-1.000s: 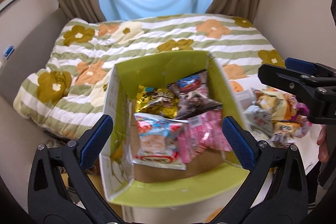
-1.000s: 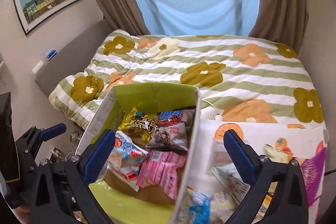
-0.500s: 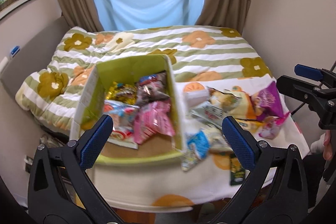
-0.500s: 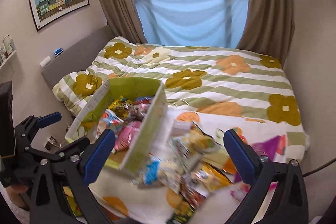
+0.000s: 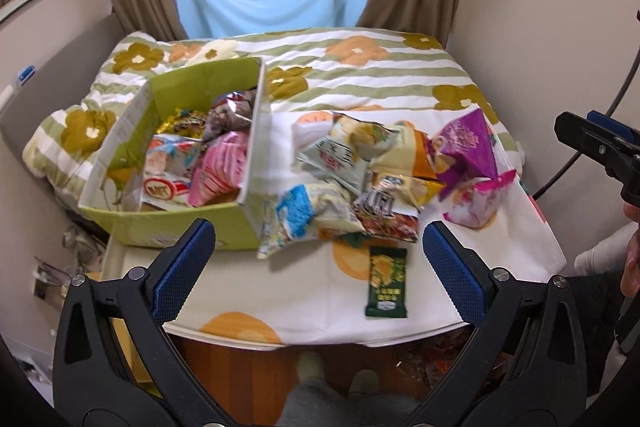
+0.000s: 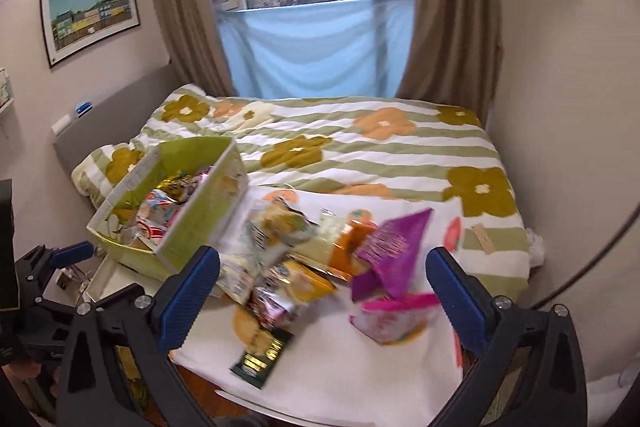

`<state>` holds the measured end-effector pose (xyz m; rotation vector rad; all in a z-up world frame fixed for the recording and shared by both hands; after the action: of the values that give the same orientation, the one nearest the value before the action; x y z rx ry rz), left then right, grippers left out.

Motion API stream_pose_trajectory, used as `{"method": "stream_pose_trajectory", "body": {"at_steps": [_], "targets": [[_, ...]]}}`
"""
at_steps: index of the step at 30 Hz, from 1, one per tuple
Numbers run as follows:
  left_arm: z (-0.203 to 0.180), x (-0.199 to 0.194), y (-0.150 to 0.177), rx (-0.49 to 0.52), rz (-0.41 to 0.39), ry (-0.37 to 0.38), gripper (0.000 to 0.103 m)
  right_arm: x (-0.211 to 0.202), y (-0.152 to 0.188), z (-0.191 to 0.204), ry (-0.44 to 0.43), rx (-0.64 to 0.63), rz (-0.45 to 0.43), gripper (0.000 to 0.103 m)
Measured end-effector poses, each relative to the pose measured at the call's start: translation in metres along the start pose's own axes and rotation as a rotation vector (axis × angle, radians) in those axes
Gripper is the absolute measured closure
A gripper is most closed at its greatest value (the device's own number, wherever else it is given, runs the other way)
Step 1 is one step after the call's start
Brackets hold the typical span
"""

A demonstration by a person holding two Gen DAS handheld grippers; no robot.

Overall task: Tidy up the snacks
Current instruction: 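Move both open grippers back toward the remaining snack bags, then grasp the green cracker pack with the left gripper while the right grasps the pink Oishi bag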

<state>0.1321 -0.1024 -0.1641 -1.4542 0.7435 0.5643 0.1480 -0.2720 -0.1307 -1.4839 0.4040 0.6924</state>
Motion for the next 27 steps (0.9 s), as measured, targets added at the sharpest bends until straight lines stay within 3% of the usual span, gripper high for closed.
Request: {"method": "stream_pose_trajectory", "body": {"at_steps": [8,16,18,20,27], "targets": [[-0.027,0.026,0.023,0.028,0.041,0.055,0.000,0.000,0.039,-0.039,0.049,0.089,0.028,0.000],[-0.049,0.086,0.071,0.080,0.109,0.052,0.000,0.033,0.079,-0.058,0.056,0.138,0.057,0.000],[-0.055,0.104,0.084,0.101,0.138,0.055,0.004,0.048,0.090,-0.061,0.050,0.159,0.062,0.000],[-0.061,0.120,0.094,0.119,0.164,0.060,0.020,0.064,0.101,-0.061,0.047,0.170,0.062,0.000],[-0.076,0.161,0.122,0.168,0.217,0.069,0.024,0.111,0.124,-0.053,0.046,0.180,0.094,0.000]]}}
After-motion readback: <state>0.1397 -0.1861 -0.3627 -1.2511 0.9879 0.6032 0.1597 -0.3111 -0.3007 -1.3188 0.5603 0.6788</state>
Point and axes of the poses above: each gripper's, at about its wrist camera, not at the fingertips, and x roughly the way its jaws point, z to its left, y to its underside, the point moved 7 cm from there along x, roughly the way its jaws point, and after that the axes turned 4 degrees about -x, right-handed, at the moved point
